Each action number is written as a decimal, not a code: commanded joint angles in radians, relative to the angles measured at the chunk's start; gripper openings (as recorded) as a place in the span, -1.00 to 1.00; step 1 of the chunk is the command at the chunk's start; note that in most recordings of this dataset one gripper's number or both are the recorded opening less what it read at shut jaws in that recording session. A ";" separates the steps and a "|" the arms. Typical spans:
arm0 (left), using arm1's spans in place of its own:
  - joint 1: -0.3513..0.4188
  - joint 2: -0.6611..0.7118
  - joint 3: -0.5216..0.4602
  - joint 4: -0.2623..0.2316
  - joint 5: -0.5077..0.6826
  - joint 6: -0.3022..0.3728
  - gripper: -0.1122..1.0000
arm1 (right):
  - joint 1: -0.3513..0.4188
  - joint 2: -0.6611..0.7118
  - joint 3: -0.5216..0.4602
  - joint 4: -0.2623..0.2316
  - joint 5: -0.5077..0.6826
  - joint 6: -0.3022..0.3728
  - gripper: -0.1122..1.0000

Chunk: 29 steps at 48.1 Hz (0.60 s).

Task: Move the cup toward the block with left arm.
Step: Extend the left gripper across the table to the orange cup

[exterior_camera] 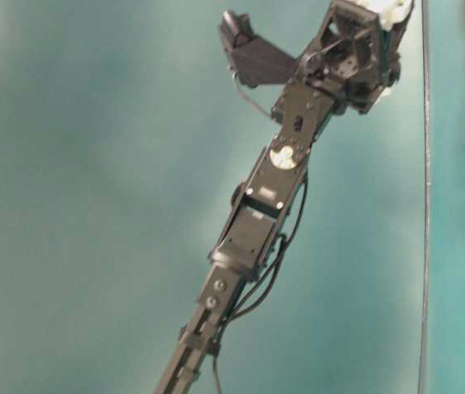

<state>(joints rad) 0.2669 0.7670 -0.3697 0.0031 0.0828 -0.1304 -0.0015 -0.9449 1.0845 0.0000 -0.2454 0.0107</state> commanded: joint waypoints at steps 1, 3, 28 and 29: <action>0.002 -0.012 -0.051 0.006 0.015 0.000 0.68 | 0.002 -0.002 -0.035 0.000 -0.005 0.000 -0.80; 0.002 -0.002 -0.063 0.006 0.020 0.000 0.68 | 0.000 -0.002 -0.037 -0.002 -0.005 0.000 -0.80; 0.025 0.072 -0.149 0.008 0.034 0.000 0.68 | 0.000 -0.003 -0.037 -0.002 -0.003 -0.003 -0.80; 0.023 0.077 -0.156 0.008 0.034 0.000 0.68 | 0.000 -0.003 -0.037 -0.002 -0.005 -0.003 -0.80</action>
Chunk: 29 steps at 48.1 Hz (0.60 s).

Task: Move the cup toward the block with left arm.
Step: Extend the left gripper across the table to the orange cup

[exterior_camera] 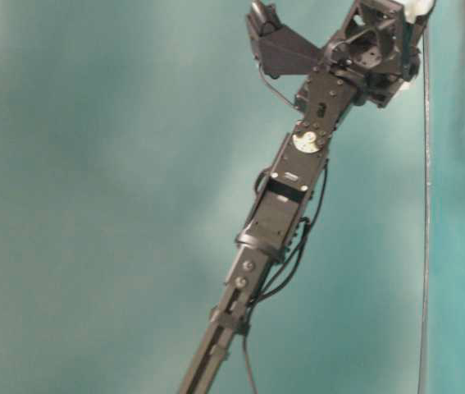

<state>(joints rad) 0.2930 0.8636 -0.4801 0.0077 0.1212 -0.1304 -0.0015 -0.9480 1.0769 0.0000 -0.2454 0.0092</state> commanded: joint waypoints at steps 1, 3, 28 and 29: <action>-0.003 -0.012 -0.057 0.003 -0.005 0.000 0.68 | 0.002 0.000 -0.029 -0.002 -0.003 -0.002 -0.80; -0.005 -0.003 -0.072 0.003 -0.005 0.000 0.68 | 0.002 0.000 -0.029 -0.002 -0.003 -0.002 -0.80; -0.021 0.114 -0.290 0.006 0.101 -0.006 0.68 | 0.000 0.003 -0.028 -0.002 -0.005 -0.002 -0.80; -0.021 0.115 -0.293 0.008 0.103 -0.006 0.68 | 0.000 0.003 -0.028 -0.002 -0.005 -0.002 -0.80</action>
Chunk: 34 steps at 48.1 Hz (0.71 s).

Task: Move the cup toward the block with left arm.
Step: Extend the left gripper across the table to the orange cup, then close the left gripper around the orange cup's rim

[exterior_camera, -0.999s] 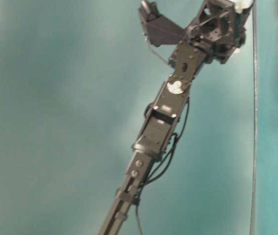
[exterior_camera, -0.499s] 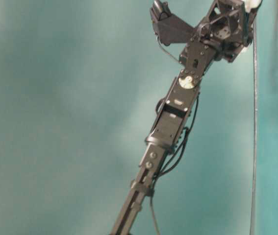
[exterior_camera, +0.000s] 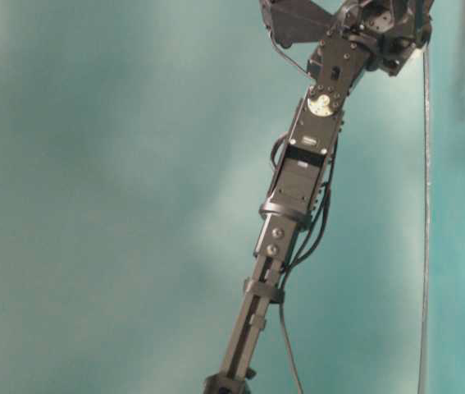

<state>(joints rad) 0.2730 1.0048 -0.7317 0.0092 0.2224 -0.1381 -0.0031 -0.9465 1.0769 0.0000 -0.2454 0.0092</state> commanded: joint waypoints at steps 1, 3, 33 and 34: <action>-0.002 -0.025 -0.044 0.009 0.002 0.002 0.68 | 0.002 0.003 -0.028 -0.002 -0.003 -0.002 -0.80; -0.002 -0.021 -0.048 0.011 0.005 0.002 0.68 | 0.002 0.003 -0.028 -0.002 -0.005 -0.002 -0.80; -0.046 -0.127 -0.023 0.011 0.129 0.026 0.36 | 0.003 -0.002 -0.029 -0.003 0.012 -0.002 -0.80; -0.048 -0.135 -0.018 0.011 0.135 0.029 0.36 | 0.003 0.000 -0.029 -0.002 0.012 -0.002 -0.80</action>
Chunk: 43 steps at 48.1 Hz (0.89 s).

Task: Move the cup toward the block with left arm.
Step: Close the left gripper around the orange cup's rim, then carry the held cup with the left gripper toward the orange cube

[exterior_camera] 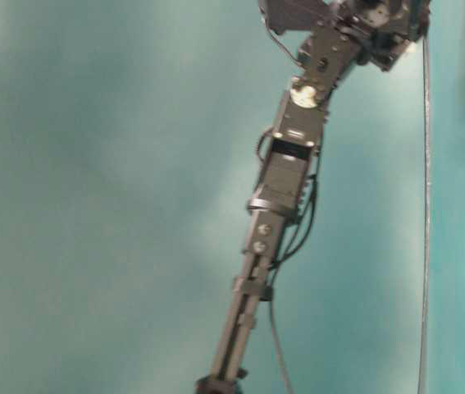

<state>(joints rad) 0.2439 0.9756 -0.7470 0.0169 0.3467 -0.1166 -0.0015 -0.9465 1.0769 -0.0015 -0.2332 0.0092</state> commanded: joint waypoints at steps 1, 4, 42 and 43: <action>-0.018 -0.115 0.005 0.005 0.018 0.011 0.36 | 0.002 0.000 -0.031 0.000 0.002 -0.002 -0.80; -0.023 -0.144 0.028 0.005 0.041 0.028 0.36 | 0.002 0.000 -0.031 0.000 0.005 -0.002 -0.80; -0.106 -0.655 0.848 0.000 -0.376 0.084 0.36 | 0.000 0.000 -0.031 -0.002 0.014 -0.002 -0.80; -0.110 -0.664 0.868 0.000 -0.385 0.084 0.36 | 0.000 -0.002 -0.031 -0.002 0.014 -0.002 -0.80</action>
<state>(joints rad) 0.1519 0.3850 0.0767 0.0184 0.0046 -0.0322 -0.0015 -0.9465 1.0769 -0.0015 -0.2148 0.0092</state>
